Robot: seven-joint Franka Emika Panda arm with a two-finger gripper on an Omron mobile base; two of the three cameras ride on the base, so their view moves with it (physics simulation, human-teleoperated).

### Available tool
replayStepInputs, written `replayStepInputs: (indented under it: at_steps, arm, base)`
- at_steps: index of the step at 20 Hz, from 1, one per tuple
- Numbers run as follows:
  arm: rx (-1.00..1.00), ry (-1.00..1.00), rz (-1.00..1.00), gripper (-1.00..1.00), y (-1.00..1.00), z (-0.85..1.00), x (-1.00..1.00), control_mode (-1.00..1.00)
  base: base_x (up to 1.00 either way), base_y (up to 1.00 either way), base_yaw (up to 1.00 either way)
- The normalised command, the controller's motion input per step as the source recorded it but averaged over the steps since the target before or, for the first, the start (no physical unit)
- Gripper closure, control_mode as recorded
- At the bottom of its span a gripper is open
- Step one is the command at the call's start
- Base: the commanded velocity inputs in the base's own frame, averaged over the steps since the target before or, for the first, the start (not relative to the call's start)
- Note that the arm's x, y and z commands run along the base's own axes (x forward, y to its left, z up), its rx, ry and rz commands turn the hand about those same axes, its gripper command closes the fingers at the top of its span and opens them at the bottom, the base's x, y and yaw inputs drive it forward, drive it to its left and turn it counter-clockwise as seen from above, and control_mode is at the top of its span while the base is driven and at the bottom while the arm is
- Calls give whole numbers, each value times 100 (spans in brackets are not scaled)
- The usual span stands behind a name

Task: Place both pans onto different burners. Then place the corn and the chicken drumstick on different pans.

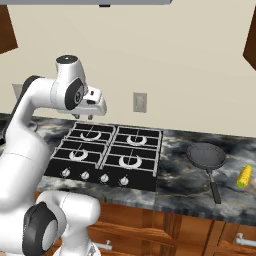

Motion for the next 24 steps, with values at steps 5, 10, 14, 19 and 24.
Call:
replayStepInputs:
  at_steps: [5, 10, 14, 19, 24]
  arm:
    - [0, 0, 0, -100, -15, 0, 0, -100]
    - [0, 0, 0, -100, -50, 0, 0, -100]
    - [0, 0, 0, -100, -69, 0, -3, -100]
    - [0, 0, 0, -100, -64, -1, -3, -100]
    - [0, 2, 0, -100, -62, -7, -7, -100]
  base:
    - [0, 0, 0]
    - [0, 0, 0]
    - [0, 0, 0]
    - [0, 0, 0]
    - [0, 0, 0]
